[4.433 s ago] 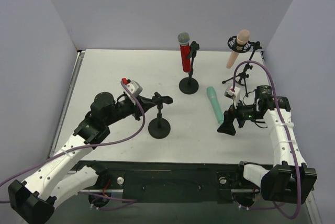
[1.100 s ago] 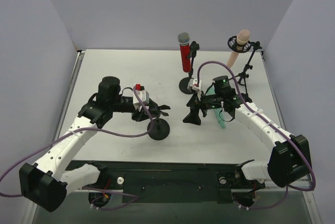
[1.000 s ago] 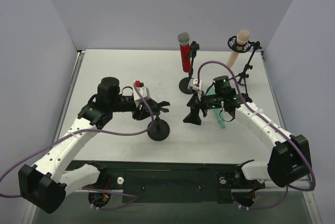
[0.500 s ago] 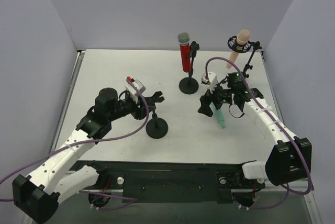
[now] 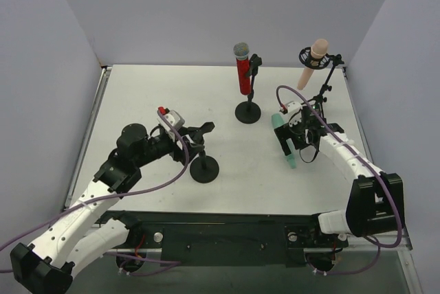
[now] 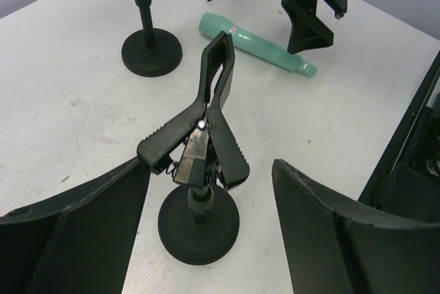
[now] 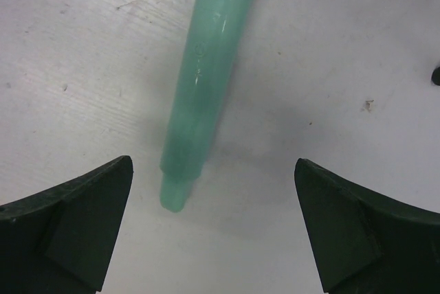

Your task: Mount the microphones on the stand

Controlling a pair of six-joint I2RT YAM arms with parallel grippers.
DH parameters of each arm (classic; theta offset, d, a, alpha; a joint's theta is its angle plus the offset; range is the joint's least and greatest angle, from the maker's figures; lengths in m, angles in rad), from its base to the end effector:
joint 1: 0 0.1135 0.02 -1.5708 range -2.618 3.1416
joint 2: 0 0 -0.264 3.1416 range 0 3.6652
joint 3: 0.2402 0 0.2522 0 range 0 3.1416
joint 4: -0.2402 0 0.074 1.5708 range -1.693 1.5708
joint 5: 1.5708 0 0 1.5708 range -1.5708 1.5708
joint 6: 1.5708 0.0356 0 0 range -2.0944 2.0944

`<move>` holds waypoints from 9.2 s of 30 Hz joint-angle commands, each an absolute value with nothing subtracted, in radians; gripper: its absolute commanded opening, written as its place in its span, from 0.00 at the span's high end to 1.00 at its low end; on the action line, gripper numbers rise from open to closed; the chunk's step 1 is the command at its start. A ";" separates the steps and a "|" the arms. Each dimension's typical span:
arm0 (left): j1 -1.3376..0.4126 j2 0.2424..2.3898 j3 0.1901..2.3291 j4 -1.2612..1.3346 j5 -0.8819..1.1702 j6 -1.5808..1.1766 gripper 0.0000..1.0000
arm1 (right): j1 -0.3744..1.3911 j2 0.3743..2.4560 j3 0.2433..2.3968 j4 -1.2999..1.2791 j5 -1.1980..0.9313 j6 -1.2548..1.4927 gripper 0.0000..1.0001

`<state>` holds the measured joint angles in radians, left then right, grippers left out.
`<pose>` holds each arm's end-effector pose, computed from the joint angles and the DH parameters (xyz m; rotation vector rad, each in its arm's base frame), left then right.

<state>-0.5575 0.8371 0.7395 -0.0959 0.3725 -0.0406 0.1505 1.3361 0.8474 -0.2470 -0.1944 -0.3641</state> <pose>0.1612 -0.1158 0.3248 0.7269 1.6619 -0.7574 0.2796 0.0494 0.2351 -0.6785 2.1895 0.1137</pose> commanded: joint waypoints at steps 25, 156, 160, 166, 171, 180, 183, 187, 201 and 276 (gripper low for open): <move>-0.551 0.557 0.598 0.006 0.235 0.028 0.10 | 0.104 1.721 0.985 -0.350 -0.222 -0.120 0.70; -1.357 1.262 0.722 -0.081 0.275 0.874 0.26 | 0.344 1.502 1.427 -0.673 -1.095 -0.684 1.00; -1.408 1.377 0.750 -0.032 0.242 0.899 0.28 | 0.321 1.506 1.425 -0.672 -1.120 -0.681 1.00; -1.457 1.506 0.785 0.061 0.210 0.910 0.30 | 0.318 1.511 1.419 -0.670 -1.132 -0.684 1.00; -1.483 1.594 0.833 0.074 0.176 0.939 0.33 | 0.316 1.514 1.417 -0.670 -1.140 -0.683 1.00; -1.511 1.664 0.885 0.011 0.100 0.966 0.53 | 0.307 1.514 1.416 -0.670 -1.158 -0.678 1.00; -1.509 1.638 0.882 0.014 0.101 0.939 0.89 | 0.305 1.513 1.416 -0.672 -1.160 -0.677 1.00; -1.468 1.557 0.829 0.118 0.167 0.814 1.00 | 0.298 1.506 1.419 -0.675 -1.164 -0.672 1.00; -0.933 1.158 0.486 0.679 0.602 0.401 1.00 | 0.253 1.489 1.433 -0.670 -1.167 -0.646 1.00; -0.888 0.971 0.253 0.894 -0.086 0.046 0.51 | 0.235 1.459 1.327 -0.359 -1.123 -0.314 1.00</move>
<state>-0.8593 0.9436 0.2100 0.8459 0.0036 0.0460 0.2256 1.4635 1.3087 -0.3630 -1.0885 -0.2924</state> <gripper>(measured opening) 0.496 0.324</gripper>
